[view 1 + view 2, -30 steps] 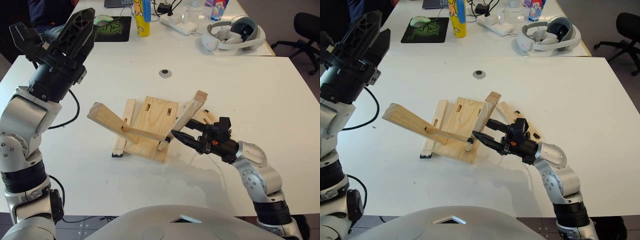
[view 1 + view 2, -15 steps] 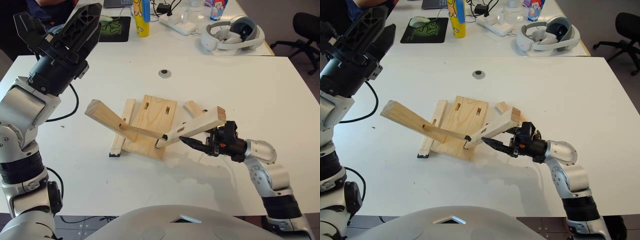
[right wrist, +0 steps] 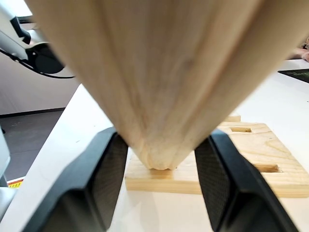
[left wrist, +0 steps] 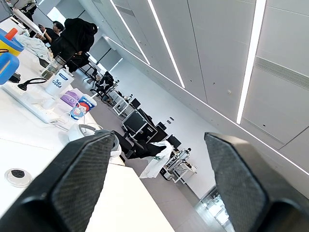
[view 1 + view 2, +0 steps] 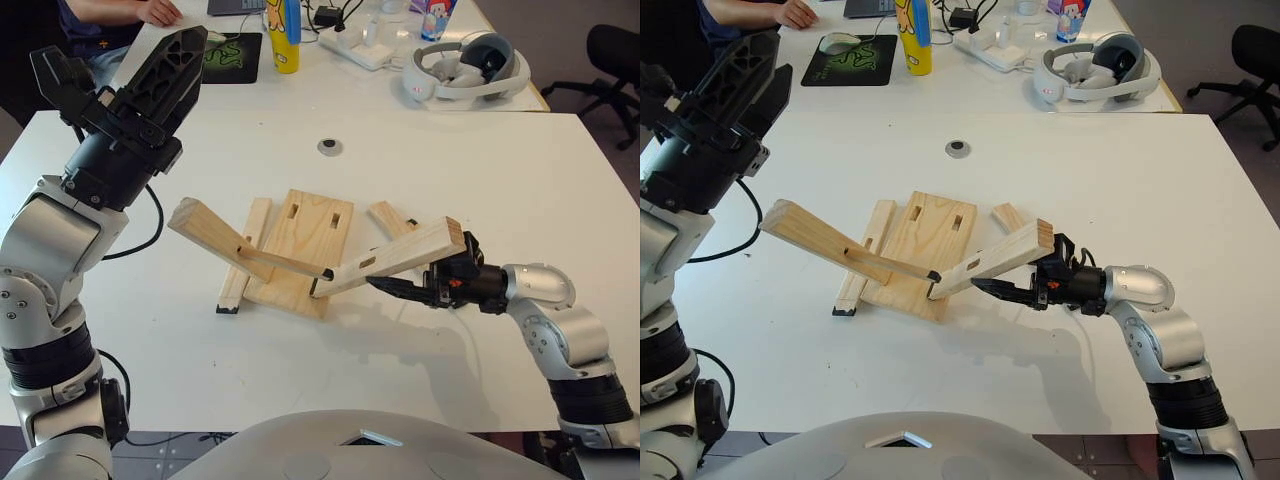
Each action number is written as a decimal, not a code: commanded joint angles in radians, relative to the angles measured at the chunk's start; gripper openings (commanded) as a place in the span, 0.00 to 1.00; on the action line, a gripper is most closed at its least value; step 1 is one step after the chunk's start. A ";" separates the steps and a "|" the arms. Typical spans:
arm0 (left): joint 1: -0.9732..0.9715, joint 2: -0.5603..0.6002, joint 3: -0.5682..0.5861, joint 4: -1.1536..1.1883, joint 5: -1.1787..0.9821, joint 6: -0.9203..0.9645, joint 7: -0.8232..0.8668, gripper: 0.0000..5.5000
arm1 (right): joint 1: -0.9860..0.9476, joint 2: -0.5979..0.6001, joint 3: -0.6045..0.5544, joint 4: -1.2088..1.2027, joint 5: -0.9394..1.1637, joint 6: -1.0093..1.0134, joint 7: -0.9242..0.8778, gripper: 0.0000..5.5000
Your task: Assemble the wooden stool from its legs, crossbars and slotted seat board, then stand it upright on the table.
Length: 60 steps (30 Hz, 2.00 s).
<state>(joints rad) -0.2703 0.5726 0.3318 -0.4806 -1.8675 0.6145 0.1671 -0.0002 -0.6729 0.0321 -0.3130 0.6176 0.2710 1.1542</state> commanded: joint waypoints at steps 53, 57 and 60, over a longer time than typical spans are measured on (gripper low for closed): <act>0.250 -0.142 -0.149 -0.128 0.304 -0.109 -0.039 0.63 | -0.253 -0.104 0.132 -0.083 -0.211 0.165 -0.043 0.37; 0.258 -0.146 -0.144 -0.131 0.303 -0.117 -0.037 0.63 | -0.234 -0.107 0.141 -0.083 -0.233 0.136 -0.044 0.37; 0.264 -0.150 -0.141 -0.127 0.302 -0.122 -0.039 0.63 | -0.225 -0.116 0.157 -0.090 -0.248 0.133 -0.047 0.37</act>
<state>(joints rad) -0.0550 0.4268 0.2139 -0.6410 -1.5877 0.4592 0.0979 -0.2412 -0.7574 0.1674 -0.4002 0.4218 0.3903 1.1187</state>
